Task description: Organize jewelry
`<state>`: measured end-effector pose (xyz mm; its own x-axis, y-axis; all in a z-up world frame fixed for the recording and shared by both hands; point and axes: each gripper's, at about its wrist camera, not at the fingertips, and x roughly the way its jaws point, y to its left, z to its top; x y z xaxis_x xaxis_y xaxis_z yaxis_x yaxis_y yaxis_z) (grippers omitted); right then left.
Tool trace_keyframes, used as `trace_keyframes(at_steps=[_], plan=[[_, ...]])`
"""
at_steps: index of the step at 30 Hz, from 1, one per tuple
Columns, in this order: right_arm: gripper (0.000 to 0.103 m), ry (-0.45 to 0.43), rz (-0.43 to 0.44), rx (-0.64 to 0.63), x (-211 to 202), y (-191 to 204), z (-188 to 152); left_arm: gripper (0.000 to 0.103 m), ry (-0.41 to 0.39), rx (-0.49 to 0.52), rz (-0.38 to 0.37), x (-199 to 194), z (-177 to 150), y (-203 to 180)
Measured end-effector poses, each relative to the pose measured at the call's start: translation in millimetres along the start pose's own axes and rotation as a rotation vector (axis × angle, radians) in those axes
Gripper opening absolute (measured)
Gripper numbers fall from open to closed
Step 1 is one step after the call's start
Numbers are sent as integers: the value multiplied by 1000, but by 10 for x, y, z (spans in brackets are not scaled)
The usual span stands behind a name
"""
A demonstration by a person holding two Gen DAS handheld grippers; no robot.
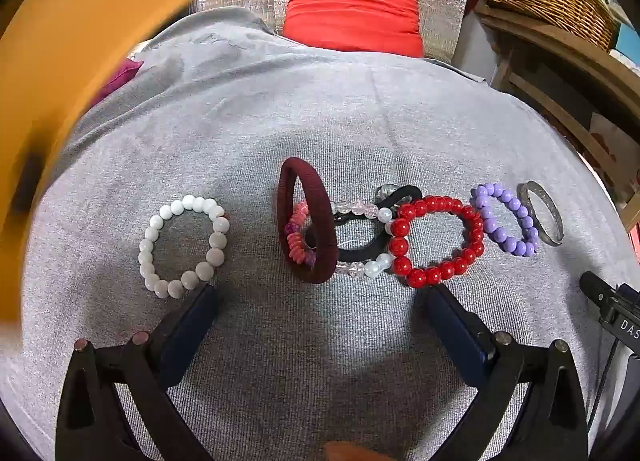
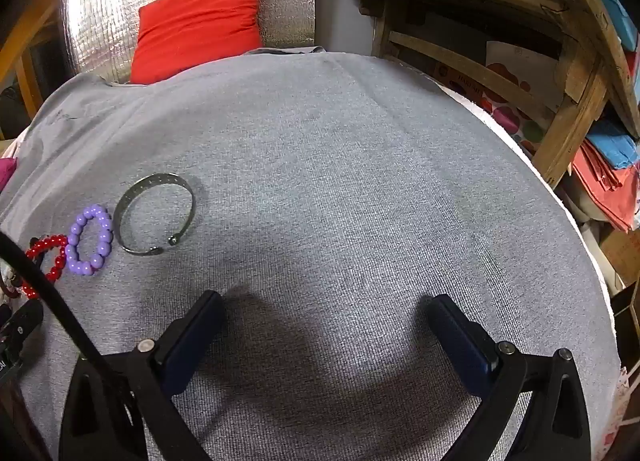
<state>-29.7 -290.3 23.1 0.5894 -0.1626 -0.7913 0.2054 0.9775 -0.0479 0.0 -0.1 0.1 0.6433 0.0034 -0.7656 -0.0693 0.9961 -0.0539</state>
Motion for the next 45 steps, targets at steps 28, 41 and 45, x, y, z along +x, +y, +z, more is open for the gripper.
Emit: trace_keyframes(at_steps=[28,41,45], plan=[[103,0,0,0,2,1,-2,103,1,1,1,23,-9,-7],[103,0,1,0,2,0,-2,103,2,0,0,13,-1,9],[103,0,0,0,4,-2,-3,103,2,0,0,12,-1,7]])
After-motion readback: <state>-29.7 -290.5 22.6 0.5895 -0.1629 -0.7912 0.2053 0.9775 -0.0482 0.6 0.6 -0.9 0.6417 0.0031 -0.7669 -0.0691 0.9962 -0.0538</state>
